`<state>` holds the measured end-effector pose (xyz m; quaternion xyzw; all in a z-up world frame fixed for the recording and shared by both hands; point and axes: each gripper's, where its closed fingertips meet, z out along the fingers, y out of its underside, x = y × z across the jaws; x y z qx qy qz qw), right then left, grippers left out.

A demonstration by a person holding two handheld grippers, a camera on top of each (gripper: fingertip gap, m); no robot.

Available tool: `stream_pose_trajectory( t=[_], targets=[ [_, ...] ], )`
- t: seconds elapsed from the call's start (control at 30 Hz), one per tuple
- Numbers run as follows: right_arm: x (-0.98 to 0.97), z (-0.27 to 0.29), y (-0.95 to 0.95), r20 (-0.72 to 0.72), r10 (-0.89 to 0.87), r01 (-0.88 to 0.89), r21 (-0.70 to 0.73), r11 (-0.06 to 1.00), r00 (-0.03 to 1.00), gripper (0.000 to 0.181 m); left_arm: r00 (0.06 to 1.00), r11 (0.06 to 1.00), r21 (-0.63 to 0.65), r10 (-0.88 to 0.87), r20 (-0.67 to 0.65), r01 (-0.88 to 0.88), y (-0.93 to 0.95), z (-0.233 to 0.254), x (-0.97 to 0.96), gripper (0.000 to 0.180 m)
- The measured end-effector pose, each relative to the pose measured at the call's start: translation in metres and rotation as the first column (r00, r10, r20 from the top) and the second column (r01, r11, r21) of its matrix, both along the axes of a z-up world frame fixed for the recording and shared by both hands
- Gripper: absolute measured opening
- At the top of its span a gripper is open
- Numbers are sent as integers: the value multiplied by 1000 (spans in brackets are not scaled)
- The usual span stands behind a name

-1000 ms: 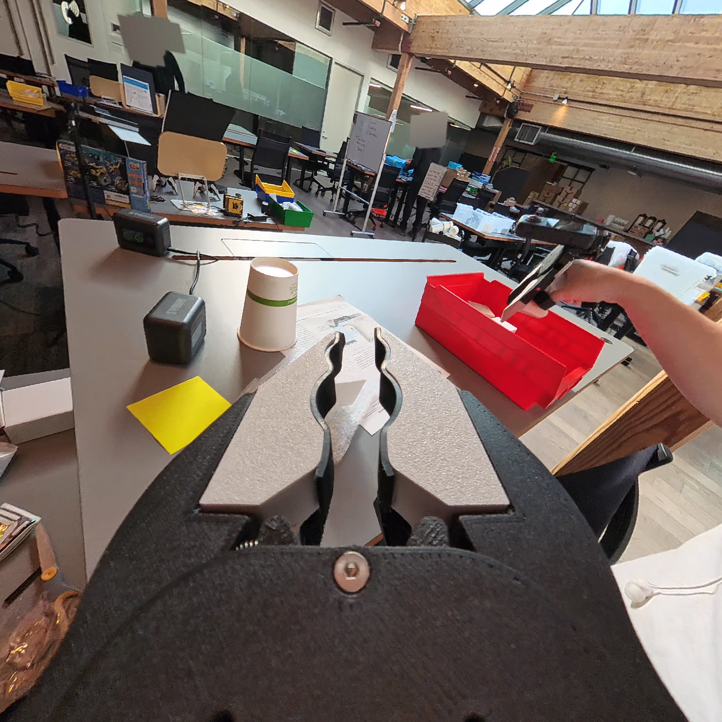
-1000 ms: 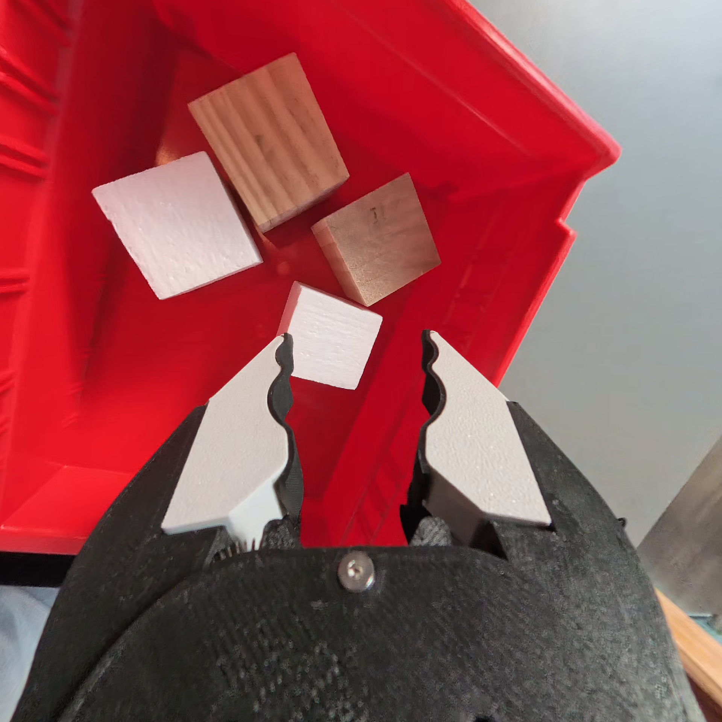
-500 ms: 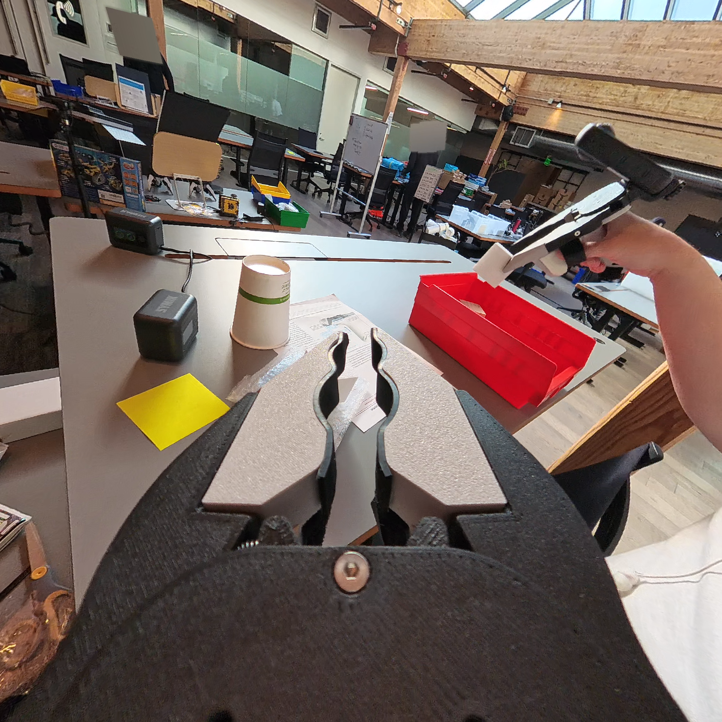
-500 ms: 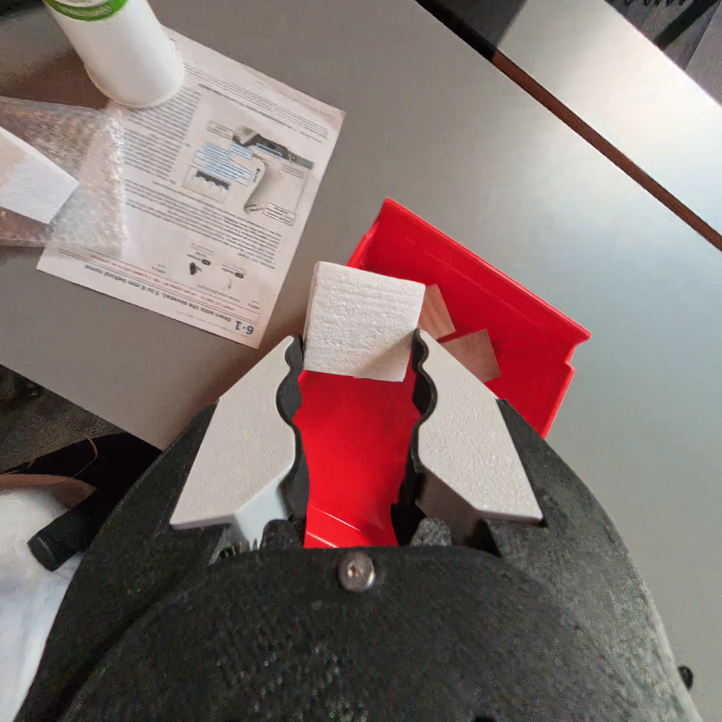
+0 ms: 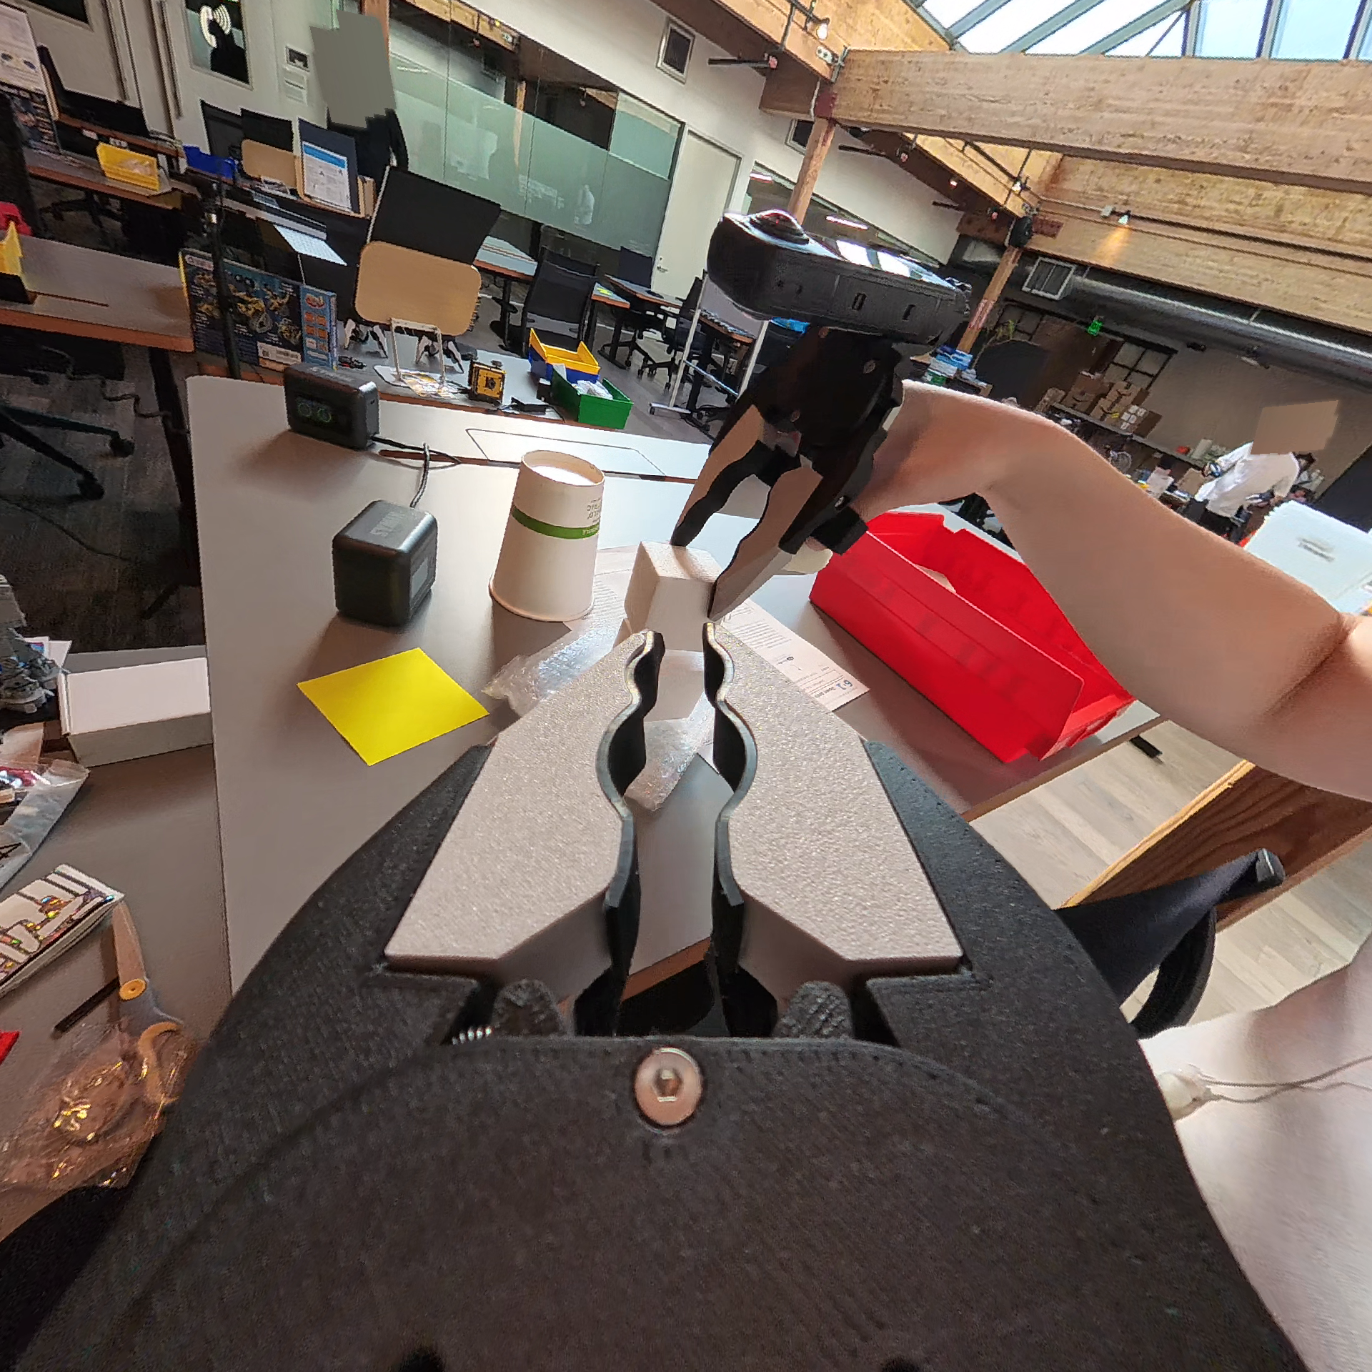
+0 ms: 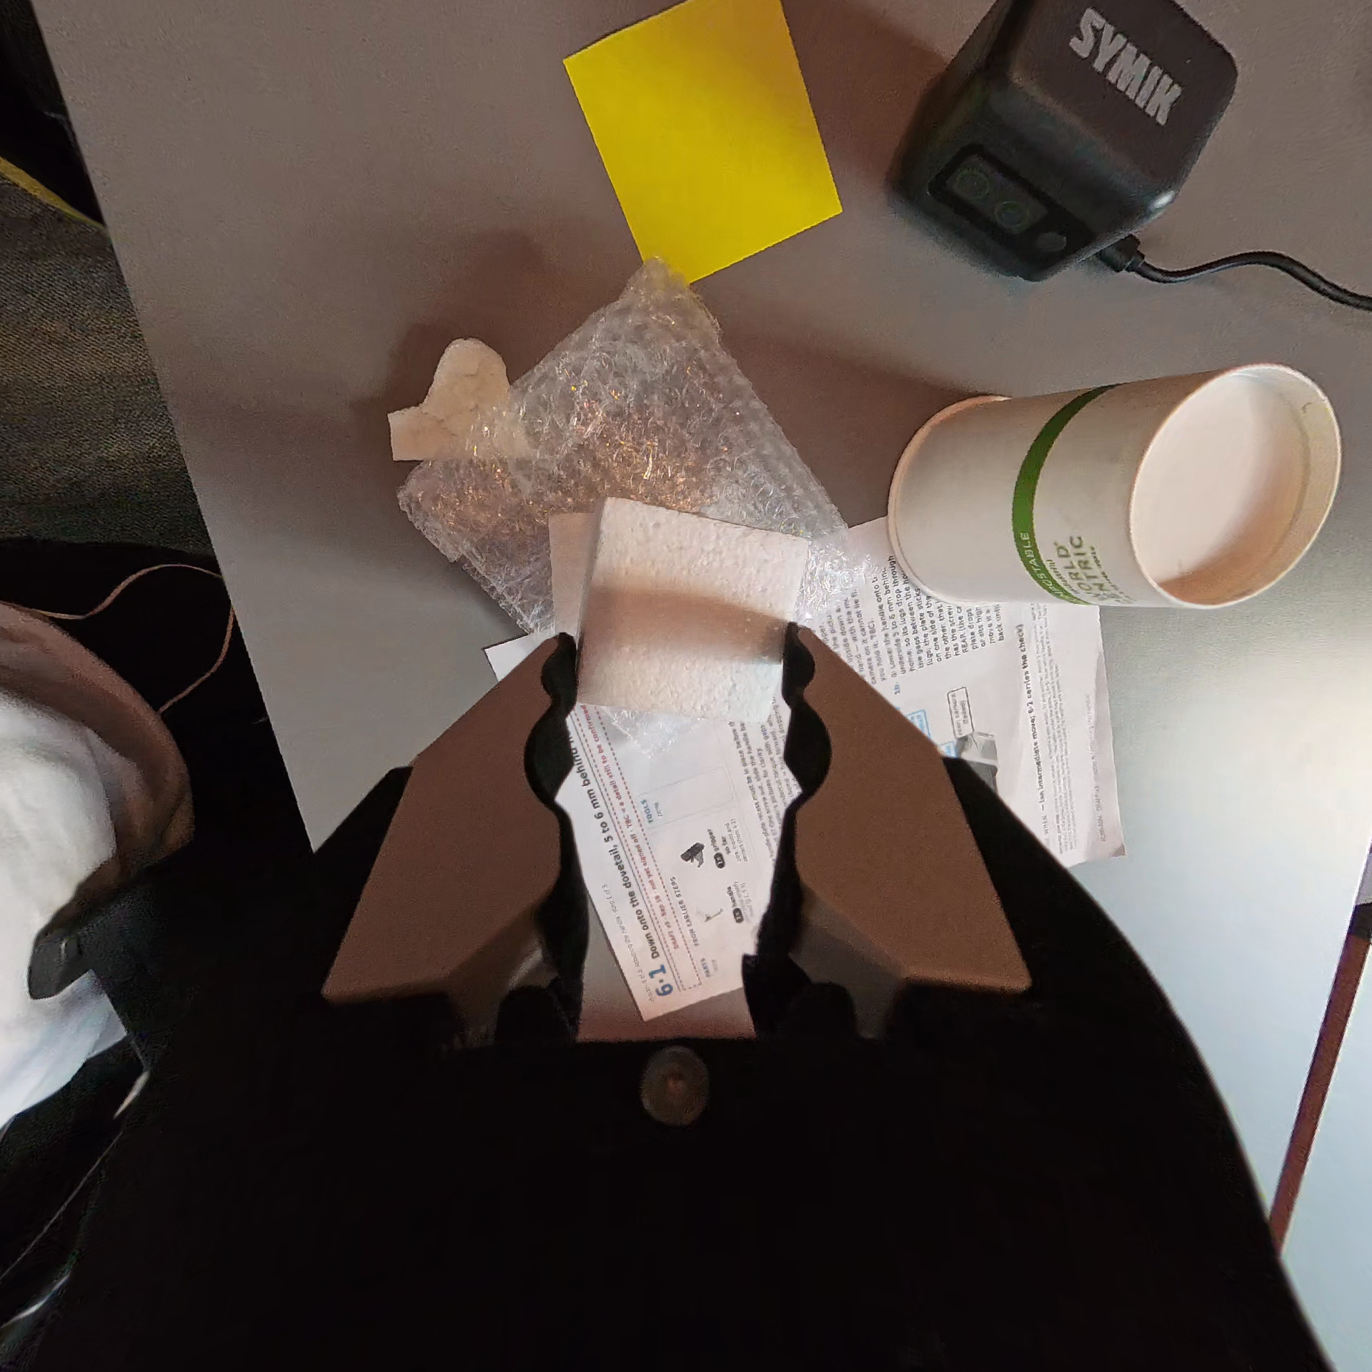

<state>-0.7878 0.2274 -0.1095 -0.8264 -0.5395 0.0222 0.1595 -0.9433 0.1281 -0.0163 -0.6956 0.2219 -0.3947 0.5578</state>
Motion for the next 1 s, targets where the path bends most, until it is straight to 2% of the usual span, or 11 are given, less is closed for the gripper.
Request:
stream_pose_trajectory(
  t=[0.1,0.2,0.4,0.5,0.6,0.7,0.77,0.9,0.97,1.0],
  targets=[
    [-1,-7,2,39,15,-14,-16,1000,999,58,1000,1000,-15,19,7,-19,-2,-3,-9,10],
    [3,-7,2,59,17,-17,-3,1000,998,73,1000,999,-28,28,8,-28,0,-7,-14,10],
    [24,38,-15,-120,-42,55,105,993,992,73,1000,1000,-19,15,3,-15,7,-5,-9,10],
    [80,80,-29,-199,-132,175,216,961,971,68,1000,1000,-22,-6,-6,6,11,-4,-1,10],
    [204,109,-35,-208,-363,414,318,853,908,54,1000,1000,-16,-18,-15,17,15,-3,4,10],
    [329,73,-51,-138,-564,580,219,785,814,55,999,999,-16,-32,-24,32,18,-2,10,10],
    [380,30,-62,-54,-592,593,136,794,804,58,998,999,-18,-48,-32,47,21,0,16,10],
    [425,-29,-73,115,-604,602,52,796,789,75,995,997,4,-73,-67,74,22,10,33,10],
    [426,-46,-71,133,-598,601,18,799,790,71,993,996,16,-84,-88,86,22,14,42,10],
    [422,-52,-69,122,-584,588,3,809,803,60,991,996,17,-90,-95,92,22,15,46,10]
  ],
)
